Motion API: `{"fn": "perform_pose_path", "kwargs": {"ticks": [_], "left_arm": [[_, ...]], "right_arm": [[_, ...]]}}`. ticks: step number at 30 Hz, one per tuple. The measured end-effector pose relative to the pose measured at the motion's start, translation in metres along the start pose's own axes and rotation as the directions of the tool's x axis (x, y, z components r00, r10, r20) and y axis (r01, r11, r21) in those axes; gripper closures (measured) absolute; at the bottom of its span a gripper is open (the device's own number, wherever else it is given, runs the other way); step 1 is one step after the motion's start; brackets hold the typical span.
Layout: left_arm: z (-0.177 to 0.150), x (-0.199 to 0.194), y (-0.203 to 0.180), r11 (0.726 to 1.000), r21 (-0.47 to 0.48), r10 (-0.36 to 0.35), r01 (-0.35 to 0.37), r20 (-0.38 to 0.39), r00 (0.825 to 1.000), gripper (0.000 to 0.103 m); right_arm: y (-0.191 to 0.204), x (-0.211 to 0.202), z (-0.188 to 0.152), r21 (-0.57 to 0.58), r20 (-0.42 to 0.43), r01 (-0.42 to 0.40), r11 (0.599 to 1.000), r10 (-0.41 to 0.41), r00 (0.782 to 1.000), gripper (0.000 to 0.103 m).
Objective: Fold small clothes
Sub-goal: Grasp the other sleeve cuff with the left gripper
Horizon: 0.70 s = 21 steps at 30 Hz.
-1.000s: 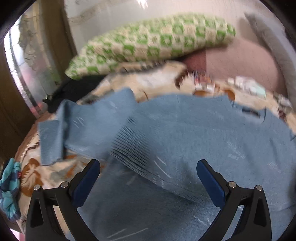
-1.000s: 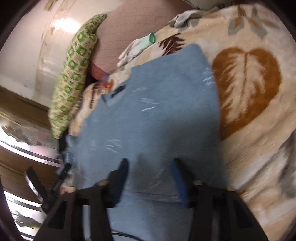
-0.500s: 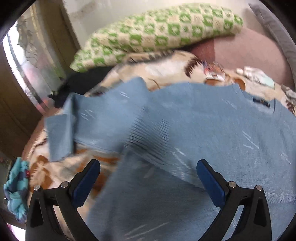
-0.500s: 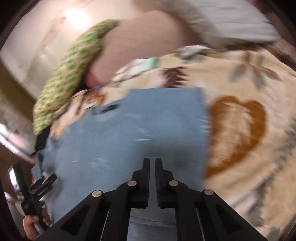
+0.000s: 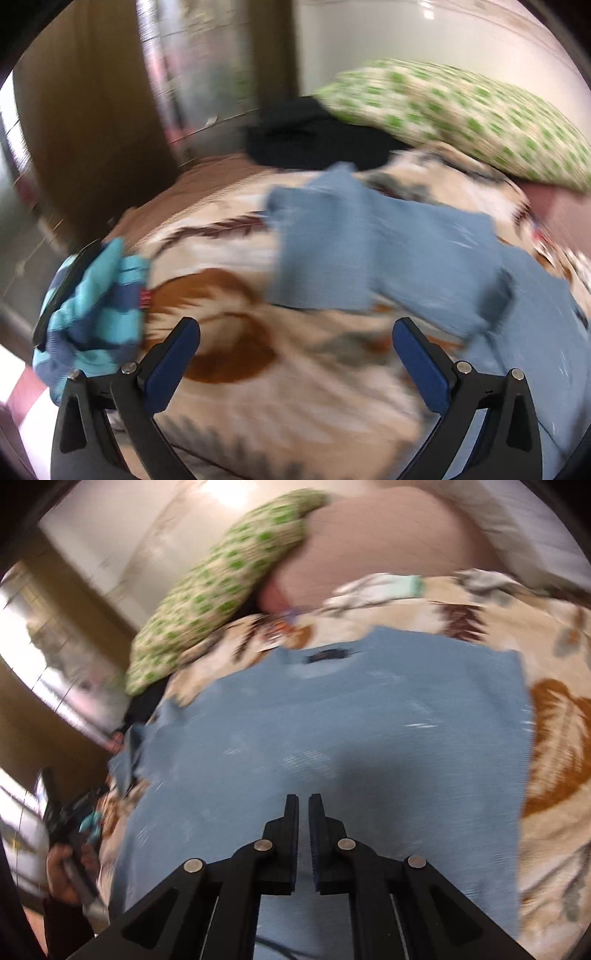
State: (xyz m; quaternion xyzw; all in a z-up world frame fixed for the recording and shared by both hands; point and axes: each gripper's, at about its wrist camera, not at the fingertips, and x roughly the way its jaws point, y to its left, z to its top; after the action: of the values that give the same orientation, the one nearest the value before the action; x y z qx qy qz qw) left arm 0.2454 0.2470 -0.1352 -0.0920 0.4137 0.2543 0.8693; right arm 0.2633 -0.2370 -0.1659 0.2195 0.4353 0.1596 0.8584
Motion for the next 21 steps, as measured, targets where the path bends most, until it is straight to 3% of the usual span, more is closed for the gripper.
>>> {"fn": "perform_pose_path", "kwargs": {"ticks": [3, 5, 8, 11, 15, 18, 19, 21], "left_arm": [[0.006, 0.009, 0.031, 0.998, -0.036, 0.044, -0.043, 0.015, 0.999, 0.0], [0.01, 0.014, 0.047, 0.997, -0.061, 0.051, -0.05, 0.021, 0.998, 0.0], [0.019, 0.023, 0.065, 0.989, -0.142, -0.034, 0.032, -0.012, 0.999, 0.0], [0.033, 0.033, 0.071, 0.973, -0.199, -0.123, 0.116, -0.025, 0.992, 0.0], [0.059, 0.04, 0.054, 0.981, -0.114, -0.161, 0.159, -0.011, 0.987, 0.0], [0.073, 0.056, 0.033, 0.984, -0.047, -0.174, 0.171, -0.077, 0.982, 0.0], [0.075, 0.064, 0.028, 0.98, -0.05, -0.196, 0.191, -0.115, 0.974, 0.0], [0.076, 0.081, 0.022, 0.974, -0.073, -0.227, 0.217, -0.196, 0.954, 0.0]], "right_arm": [[0.021, 0.018, -0.012, -0.061, -0.066, -0.048, 0.997, 0.044, 0.997, 0.094], [0.029, 0.027, -0.016, -0.1, -0.082, -0.033, 0.994, 0.025, 0.996, 0.094], [0.035, 0.02, -0.017, -0.145, -0.065, -0.02, 0.989, 0.01, 0.998, 0.094], [0.028, 0.012, -0.013, -0.113, -0.032, -0.049, 0.992, 0.046, 0.998, 0.094], [0.021, -0.01, -0.007, -0.086, 0.063, -0.094, 0.992, 0.099, 0.993, 0.094], [0.018, -0.029, 0.0, -0.065, 0.154, -0.12, 0.991, 0.129, 0.98, 0.093], [0.016, -0.036, 0.001, -0.052, 0.19, -0.13, 0.99, 0.138, 0.972, 0.084], [0.01, -0.046, 0.004, -0.014, 0.239, -0.143, 0.99, 0.142, 0.961, 0.037]]}}
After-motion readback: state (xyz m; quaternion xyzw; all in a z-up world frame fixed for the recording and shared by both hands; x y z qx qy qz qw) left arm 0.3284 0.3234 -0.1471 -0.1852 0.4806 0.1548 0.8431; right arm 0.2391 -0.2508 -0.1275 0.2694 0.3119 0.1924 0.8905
